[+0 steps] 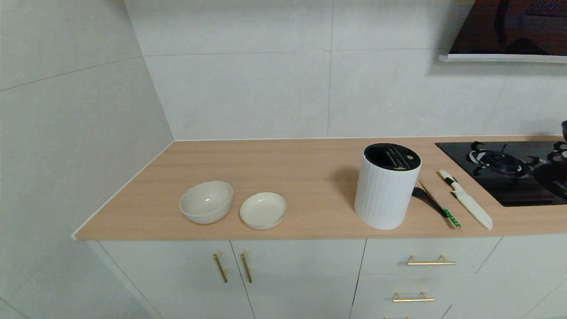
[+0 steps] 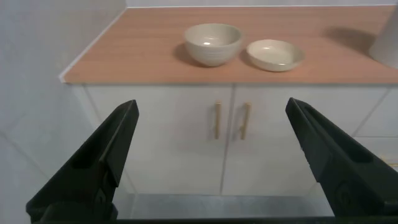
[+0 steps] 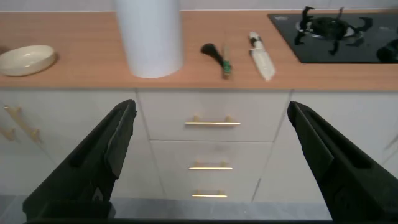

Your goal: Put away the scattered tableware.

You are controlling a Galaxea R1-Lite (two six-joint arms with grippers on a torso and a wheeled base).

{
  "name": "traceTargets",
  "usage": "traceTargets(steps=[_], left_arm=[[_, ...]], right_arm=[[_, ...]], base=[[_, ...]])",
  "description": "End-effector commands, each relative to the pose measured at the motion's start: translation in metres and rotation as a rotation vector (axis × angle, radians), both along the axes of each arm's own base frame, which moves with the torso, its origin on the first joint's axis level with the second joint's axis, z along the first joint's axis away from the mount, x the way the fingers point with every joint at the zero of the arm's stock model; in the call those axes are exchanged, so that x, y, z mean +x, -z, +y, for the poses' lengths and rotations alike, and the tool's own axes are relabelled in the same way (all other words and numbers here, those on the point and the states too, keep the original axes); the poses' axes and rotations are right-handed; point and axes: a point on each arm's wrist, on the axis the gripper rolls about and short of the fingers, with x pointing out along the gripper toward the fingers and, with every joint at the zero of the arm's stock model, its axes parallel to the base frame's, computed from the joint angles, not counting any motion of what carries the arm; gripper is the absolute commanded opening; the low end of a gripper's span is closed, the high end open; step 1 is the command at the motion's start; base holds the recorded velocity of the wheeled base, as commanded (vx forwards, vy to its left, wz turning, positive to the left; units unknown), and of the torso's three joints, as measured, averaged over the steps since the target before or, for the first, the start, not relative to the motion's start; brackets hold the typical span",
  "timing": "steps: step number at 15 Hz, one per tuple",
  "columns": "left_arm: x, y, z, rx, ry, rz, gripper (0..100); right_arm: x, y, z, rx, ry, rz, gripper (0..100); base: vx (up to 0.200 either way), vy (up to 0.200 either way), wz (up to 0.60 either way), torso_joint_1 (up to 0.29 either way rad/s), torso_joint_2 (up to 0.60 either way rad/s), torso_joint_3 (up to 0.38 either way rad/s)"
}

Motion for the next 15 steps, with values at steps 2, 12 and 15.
traceTargets(steps=[2,12,15], left_arm=[[0.0001,-0.0001,0.0000,0.000,-0.001,0.001,100],[0.0001,-0.0001,0.0000,0.000,-0.001,0.001,100],[0.0001,-0.0001,0.0000,0.000,-0.001,0.001,100]], right_arm=[[0.0000,0.0000,0.0000,0.000,-0.001,0.000,100],[0.0000,0.0000,0.0000,-0.001,-0.001,0.000,100],[0.0000,0.0000,0.0000,0.000,-0.001,0.000,100]], base=[[0.000,0.200,0.00,0.005,0.00,-0.007],[0.000,0.200,0.00,0.004,0.00,0.002],[0.000,0.200,0.00,0.001,0.01,0.005]])
